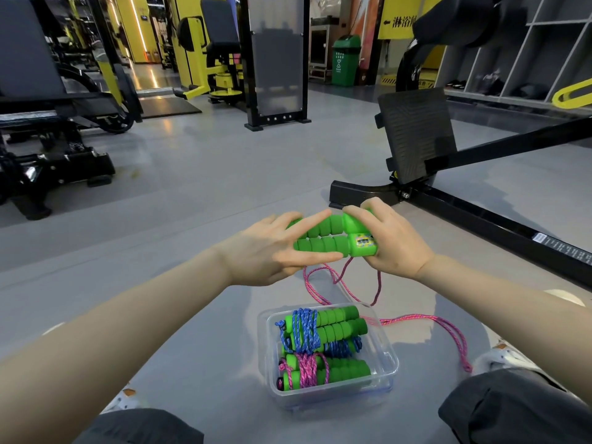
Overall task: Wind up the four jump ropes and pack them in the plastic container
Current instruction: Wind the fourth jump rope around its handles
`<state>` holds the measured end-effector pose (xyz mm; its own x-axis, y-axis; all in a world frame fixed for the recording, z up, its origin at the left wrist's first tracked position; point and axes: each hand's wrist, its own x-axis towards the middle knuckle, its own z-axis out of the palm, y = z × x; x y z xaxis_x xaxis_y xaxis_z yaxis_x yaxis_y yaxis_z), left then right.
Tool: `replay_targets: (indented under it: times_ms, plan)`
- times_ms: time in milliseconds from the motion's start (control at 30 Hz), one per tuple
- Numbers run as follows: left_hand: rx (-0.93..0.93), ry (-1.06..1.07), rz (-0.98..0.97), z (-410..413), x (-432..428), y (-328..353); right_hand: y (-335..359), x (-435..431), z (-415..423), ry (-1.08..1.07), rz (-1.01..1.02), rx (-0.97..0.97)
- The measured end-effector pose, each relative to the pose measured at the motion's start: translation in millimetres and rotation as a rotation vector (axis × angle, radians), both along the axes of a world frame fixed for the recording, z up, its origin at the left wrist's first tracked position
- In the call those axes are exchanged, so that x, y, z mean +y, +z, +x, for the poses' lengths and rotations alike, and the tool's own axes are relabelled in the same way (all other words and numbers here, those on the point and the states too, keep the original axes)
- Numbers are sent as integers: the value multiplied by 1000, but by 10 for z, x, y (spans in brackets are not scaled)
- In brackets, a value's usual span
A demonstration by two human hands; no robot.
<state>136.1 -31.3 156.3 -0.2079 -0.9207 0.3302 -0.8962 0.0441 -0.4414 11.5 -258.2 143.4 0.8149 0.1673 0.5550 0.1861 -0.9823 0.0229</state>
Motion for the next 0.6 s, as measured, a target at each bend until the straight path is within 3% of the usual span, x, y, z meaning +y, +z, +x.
replay_targets:
  times_ms: [200, 600]
  plan:
    - [62, 41, 13, -51, 16, 16, 10, 34, -9, -9, -47, 15]
    - [-261, -3, -101, 55, 19, -51, -46, 67, 24, -20, 146, 91]
